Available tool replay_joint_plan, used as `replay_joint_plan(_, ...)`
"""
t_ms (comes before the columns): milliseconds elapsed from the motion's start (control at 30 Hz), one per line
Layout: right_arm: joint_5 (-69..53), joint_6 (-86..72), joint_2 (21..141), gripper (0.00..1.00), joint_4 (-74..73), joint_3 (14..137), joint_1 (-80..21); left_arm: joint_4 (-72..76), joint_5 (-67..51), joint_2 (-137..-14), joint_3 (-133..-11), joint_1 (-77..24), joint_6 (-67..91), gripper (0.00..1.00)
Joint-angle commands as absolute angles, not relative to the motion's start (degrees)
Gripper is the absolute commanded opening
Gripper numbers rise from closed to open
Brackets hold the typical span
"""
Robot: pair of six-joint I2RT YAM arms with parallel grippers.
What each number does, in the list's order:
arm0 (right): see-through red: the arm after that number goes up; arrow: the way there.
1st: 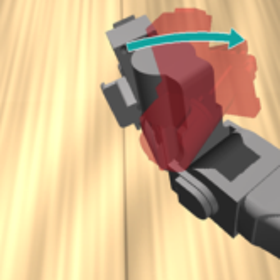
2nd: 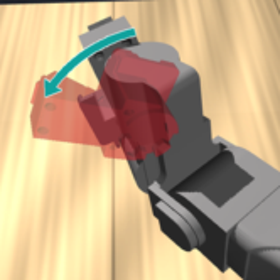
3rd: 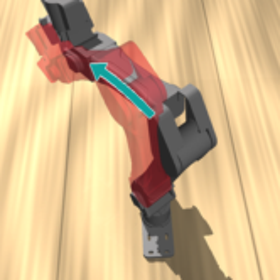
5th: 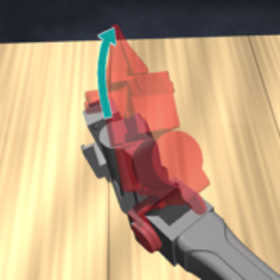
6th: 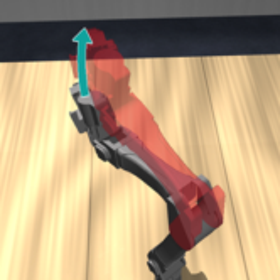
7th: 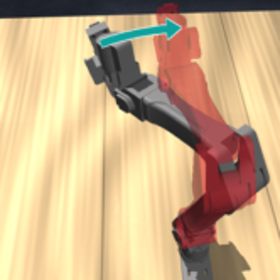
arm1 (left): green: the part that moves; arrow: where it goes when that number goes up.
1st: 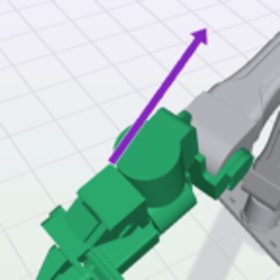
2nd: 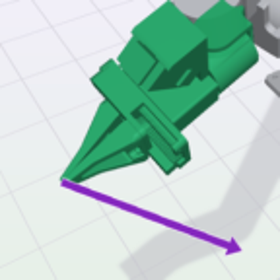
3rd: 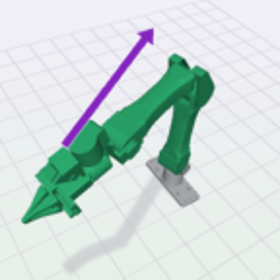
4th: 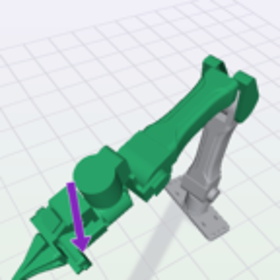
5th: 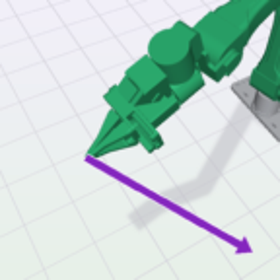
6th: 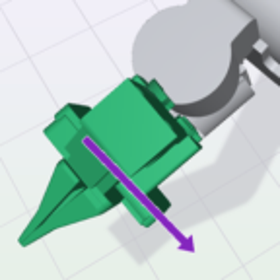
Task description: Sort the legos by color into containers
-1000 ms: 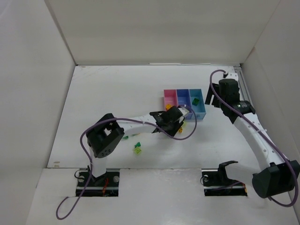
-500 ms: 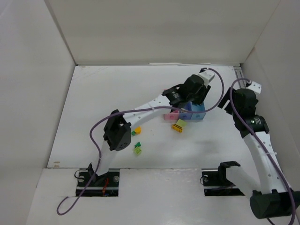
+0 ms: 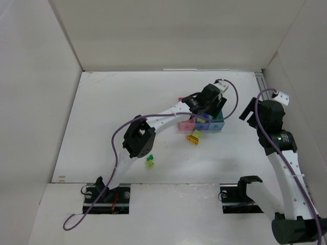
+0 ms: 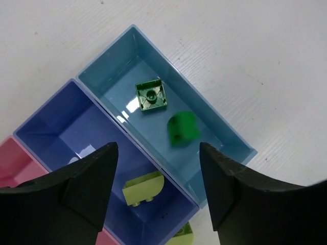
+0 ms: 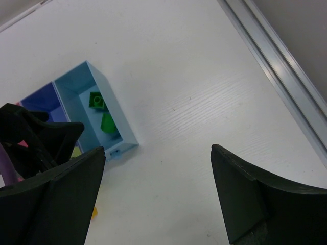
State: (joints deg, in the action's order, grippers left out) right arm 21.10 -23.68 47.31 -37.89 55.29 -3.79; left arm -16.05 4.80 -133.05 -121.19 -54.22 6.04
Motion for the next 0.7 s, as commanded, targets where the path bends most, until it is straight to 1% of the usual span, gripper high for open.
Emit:
replay_joint_plan(0,20.3,-22.6,46.6,0.89,-39.4,56.0,-3.6,-13.9,3.3,-131.7,-124.1,-54.3,5.4,0.65)
replay_joint_plan(67,20.3,-22.6,46.6,0.89,-40.0,56.0,-3.6,-13.3,2.7,-131.7,-124.1,-54.3,5.4,0.73)
replay_joint_plan(167,19.8,-22.1,46.6,0.89,-40.0,56.0,-3.6,-14.0,3.3,-131.7,-124.1,-54.3,5.4,0.74)
replay_joint_plan(233,19.2,-22.1,46.6,0.89,-39.5,56.0,-3.6,-14.0,4.1,-128.9,-122.5,-54.3,6.1,0.87)
replay_joint_plan(300,18.6,-21.4,46.6,0.90,-39.5,56.0,-3.6,-12.6,4.9,-126.4,-118.2,-53.8,6.7,0.99)
replay_joint_plan(400,16.5,-20.8,47.3,0.90,-38.8,56.0,-3.6,-11.2,4.9,-120.6,-112.1,-52.4,7.6,0.99)
replay_joint_plan(533,14.1,-19.2,47.8,0.93,-37.4,56.0,-3.6,-11.2,4.9,-112.6,-104.8,-49.8,11.0,0.99)
replay_joint_plan(633,9.6,-16.1,49.0,0.93,-35.3,54.8,-3.6,-11.7,4.9,-108.3,-97.2,-48.2,14.1,0.99)
replay_joint_plan(667,7.7,-16.1,49.0,0.93,-35.3,54.8,-4.5,-11.7,5.4,-105.0,-94.9,-47.3,14.8,0.99)
